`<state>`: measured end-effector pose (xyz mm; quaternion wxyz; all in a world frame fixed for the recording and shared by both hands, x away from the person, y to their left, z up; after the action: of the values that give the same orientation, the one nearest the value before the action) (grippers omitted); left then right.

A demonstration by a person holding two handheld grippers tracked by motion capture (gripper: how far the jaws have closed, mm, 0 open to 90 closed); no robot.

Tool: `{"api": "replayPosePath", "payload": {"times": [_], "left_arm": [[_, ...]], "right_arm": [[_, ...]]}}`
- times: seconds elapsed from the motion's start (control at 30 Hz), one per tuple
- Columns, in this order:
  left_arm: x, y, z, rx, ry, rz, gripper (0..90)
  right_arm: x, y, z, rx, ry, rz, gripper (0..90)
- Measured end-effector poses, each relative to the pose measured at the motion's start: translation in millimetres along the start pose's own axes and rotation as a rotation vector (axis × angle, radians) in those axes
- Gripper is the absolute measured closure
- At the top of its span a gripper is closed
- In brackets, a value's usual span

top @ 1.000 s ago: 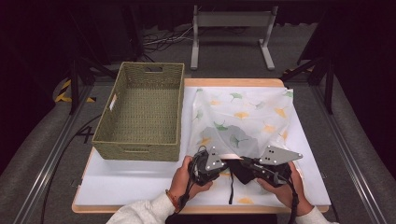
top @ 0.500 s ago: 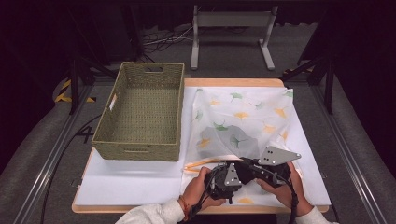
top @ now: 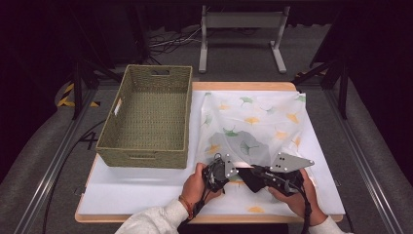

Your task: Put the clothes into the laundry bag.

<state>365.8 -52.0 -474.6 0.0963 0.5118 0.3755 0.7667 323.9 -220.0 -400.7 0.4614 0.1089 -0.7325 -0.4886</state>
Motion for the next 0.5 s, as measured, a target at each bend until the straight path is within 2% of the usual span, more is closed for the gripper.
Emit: {"api": "replayPosePath", "payload": {"times": [0.07,0.1,0.17,0.23,0.27,0.4,0.5], "left_arm": [[-0.6,-1.6,7.0,0.041,0.008,-0.004,89.9],[-0.7,-2.8,9.2,0.057,-0.002,-0.006,89.9],[-0.1,-2.7,9.0,0.069,-0.002,-0.024,89.7],[1.3,-1.1,5.6,0.059,-0.029,-0.040,86.7],[1.3,-1.1,5.6,0.059,-0.029,-0.040,83.4],[8.2,5.2,-8.4,0.009,-0.084,-0.086,82.7],[17.7,10.7,-19.2,-0.009,-0.127,-0.158,83.3]], "right_arm": [[-0.3,-0.5,0.3,0.000,0.001,0.003,89.0],[-0.2,-1.3,0.8,0.000,0.002,0.008,89.0],[-0.1,-2.0,1.3,-0.002,0.002,0.015,88.9],[-0.1,-2.2,1.7,-0.002,0.005,0.015,88.9],[-0.1,-1.9,1.7,0.000,0.003,0.015,88.9],[0.5,-0.4,2.4,0.004,0.000,0.011,88.9],[0.9,-0.1,2.7,0.008,-0.002,0.012,89.0]]}}
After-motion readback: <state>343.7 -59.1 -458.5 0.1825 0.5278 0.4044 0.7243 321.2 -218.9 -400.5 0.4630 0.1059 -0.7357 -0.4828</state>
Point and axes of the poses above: each handheld gripper's, and its own axes: x roughly backward along the jaws, y roughly out of its top, z roughly to its left, the point moved 4 cm from there along -x, roughly forward along the jaws, and after that the axes turned 1 degree about -x, right-handed, at the moved point
